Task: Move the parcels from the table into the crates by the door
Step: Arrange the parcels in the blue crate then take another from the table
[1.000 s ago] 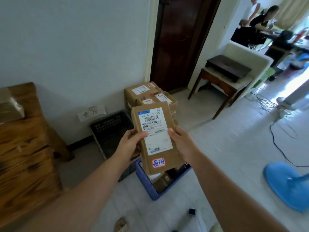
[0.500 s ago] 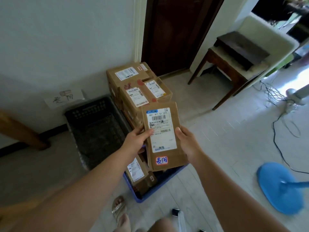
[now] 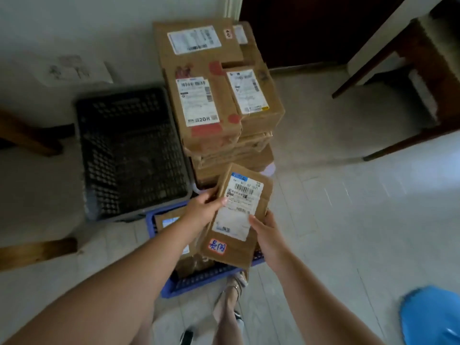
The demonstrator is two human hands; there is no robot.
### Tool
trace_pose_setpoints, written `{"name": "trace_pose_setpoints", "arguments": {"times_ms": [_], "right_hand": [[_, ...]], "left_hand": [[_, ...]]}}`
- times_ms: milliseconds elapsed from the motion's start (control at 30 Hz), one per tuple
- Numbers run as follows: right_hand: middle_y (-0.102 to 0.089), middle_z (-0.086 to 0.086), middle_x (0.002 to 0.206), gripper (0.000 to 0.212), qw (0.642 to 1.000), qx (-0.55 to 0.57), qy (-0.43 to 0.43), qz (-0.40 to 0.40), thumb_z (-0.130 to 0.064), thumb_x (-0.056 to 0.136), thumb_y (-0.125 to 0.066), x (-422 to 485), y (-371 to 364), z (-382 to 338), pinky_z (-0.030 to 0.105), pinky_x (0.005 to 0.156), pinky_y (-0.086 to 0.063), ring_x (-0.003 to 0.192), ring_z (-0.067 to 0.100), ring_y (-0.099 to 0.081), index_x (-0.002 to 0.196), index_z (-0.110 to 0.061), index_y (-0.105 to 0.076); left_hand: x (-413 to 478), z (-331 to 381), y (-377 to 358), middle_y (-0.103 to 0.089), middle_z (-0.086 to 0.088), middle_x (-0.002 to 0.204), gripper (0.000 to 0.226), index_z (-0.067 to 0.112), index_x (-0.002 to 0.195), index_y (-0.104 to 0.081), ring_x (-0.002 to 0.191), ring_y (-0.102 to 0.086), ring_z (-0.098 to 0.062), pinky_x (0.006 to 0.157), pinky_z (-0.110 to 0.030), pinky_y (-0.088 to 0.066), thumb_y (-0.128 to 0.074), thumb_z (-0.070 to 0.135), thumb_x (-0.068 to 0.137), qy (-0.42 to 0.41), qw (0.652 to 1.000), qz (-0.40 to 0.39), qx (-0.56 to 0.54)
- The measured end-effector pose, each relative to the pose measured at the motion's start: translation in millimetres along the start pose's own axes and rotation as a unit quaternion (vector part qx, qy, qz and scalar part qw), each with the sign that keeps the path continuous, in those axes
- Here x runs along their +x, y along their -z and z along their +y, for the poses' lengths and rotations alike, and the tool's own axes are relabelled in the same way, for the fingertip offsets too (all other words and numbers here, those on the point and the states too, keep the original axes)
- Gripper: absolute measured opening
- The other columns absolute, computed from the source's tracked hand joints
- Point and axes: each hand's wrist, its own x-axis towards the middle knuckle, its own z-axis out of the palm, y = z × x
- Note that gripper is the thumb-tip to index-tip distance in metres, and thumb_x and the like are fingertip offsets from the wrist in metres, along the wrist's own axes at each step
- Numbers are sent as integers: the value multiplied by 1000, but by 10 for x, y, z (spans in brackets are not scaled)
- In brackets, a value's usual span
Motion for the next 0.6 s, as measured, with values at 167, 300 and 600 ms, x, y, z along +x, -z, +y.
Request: {"name": "trace_pose_setpoints", "arguments": {"times_ms": [167, 300, 600], "right_hand": [[-65, 2, 116, 37, 994, 36, -86, 57, -17, 92, -59, 737, 194, 426, 48, 89, -53, 100, 21, -65, 126, -23, -45], [-61, 1, 106, 31, 979, 103, -166, 61, -13, 95, -54, 1158, 263, 755, 41, 64, -57, 87, 19, -63, 122, -22, -42], [-58, 9, 126, 40, 957, 196, -196, 86, -7, 97, -48, 1712, 157, 1025, 40, 71, -57, 111, 29, -57, 134, -21, -46]], "left_hand": [[856, -390, -372, -70, -3, 105, 50, 21, 124, -58, 89, -68, -22, 86, -41, -53, -67, 45, 81, 24, 995, -14, 97], [1426, -563, -601, -66, 0, 104, 45, 24, 121, -58, 90, -65, -19, 80, -34, -53, -64, 45, 83, -14, 969, -27, 245], [2073, -861, -783, -61, -1, 125, 35, 27, 131, -54, 106, -60, -22, 77, -31, -44, -47, 24, 97, -117, 916, -53, 381]]}}
